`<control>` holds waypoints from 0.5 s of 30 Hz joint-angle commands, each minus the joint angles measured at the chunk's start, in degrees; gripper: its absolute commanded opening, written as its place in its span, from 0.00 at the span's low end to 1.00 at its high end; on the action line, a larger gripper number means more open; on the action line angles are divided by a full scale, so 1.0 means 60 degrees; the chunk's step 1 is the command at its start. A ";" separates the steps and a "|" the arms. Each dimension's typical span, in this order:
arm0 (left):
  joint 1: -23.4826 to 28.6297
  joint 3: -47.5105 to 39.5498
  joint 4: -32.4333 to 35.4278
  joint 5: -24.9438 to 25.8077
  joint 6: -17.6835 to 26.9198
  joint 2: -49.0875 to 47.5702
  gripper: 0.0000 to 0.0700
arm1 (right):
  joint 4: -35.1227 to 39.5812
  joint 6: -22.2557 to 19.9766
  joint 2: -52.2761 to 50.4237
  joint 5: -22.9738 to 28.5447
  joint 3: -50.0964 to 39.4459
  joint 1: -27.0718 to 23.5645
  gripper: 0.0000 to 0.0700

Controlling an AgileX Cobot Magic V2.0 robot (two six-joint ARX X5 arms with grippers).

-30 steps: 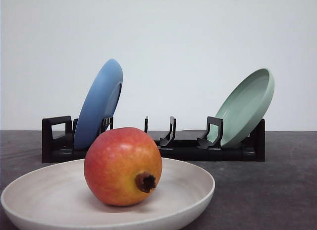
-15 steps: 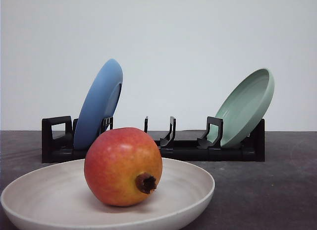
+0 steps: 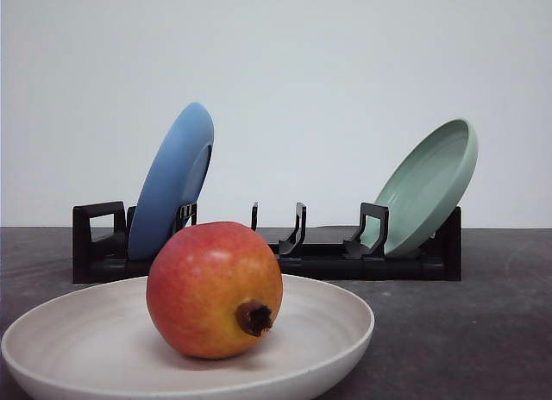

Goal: Place pomegranate in white plate

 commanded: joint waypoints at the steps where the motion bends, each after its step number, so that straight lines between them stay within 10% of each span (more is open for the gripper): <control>1: -0.0138 0.0127 0.0080 -0.0066 0.0135 0.0069 0.00 | 0.0091 -0.0143 0.0044 0.0001 0.0073 0.0062 0.00; 15: -0.0138 0.0127 0.0080 -0.0066 0.0135 0.0047 0.00 | 0.0098 -0.0143 0.0036 -0.0022 0.0073 0.0062 0.00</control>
